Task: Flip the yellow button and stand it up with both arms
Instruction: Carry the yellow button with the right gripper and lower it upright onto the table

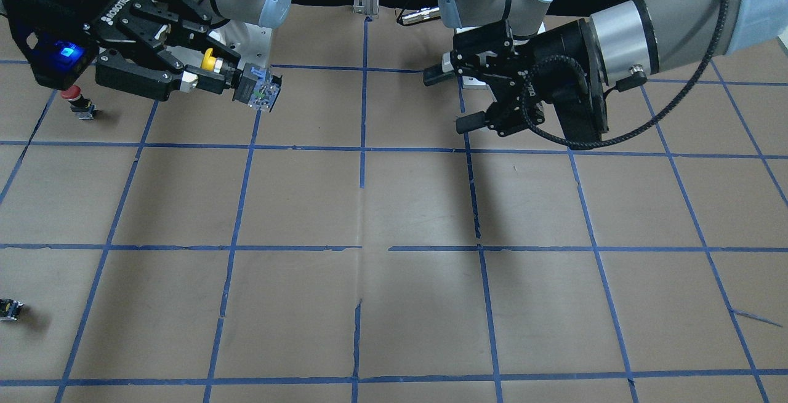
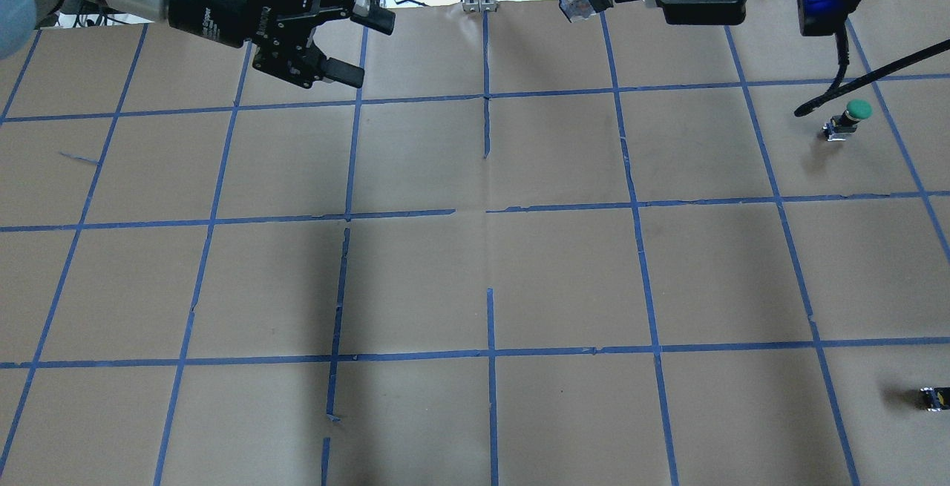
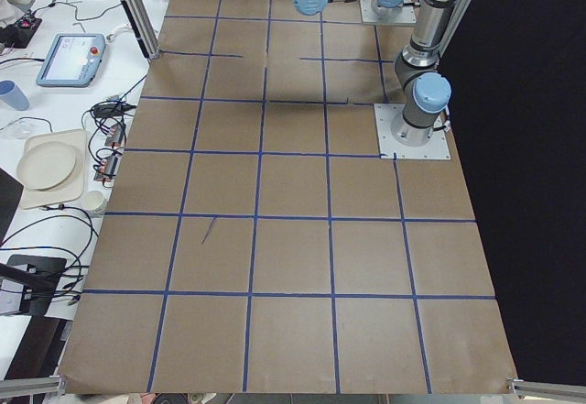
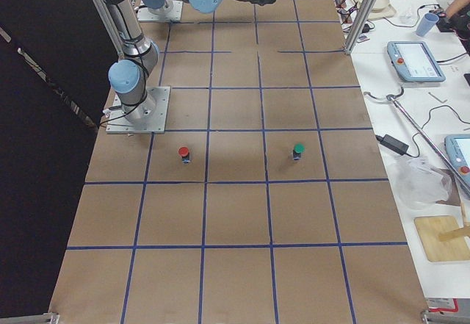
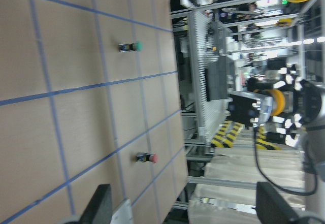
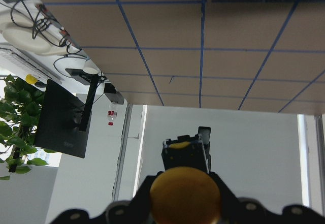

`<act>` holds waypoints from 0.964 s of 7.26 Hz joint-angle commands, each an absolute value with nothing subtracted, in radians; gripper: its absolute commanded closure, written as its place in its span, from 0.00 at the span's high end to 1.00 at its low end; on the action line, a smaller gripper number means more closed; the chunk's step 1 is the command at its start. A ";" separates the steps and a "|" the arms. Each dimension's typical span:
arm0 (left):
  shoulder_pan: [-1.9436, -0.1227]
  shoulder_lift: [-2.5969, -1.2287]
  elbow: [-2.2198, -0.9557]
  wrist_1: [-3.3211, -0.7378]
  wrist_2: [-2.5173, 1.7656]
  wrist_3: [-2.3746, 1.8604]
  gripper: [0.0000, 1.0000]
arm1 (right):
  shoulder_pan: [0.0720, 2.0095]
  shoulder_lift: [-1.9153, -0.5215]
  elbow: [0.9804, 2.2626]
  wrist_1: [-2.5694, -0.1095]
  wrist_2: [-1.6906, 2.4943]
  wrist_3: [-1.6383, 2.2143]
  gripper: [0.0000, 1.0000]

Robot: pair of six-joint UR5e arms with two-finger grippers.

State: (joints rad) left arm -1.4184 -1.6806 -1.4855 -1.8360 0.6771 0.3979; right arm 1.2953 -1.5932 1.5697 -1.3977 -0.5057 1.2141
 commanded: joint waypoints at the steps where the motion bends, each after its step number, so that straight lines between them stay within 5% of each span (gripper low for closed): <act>1: -1.414 -1.759 -1.364 -1.784 1.020 0.318 0.99 | 1.267 -1.575 1.574 -1.410 -0.839 0.825 0.07; 5: -1.510 -1.821 -1.269 -1.709 1.443 0.186 0.99 | 1.223 -1.516 1.577 -1.422 -1.300 0.130 0.07; 7: -1.624 -1.729 -1.317 -1.704 1.564 0.094 0.99 | 1.198 -1.509 1.589 -1.474 -1.473 -0.181 0.07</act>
State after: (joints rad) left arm -1.5630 -1.7868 -1.2860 -1.7047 1.4935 0.1408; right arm 1.2175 -1.5156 1.5804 -1.4485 -1.3612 0.0264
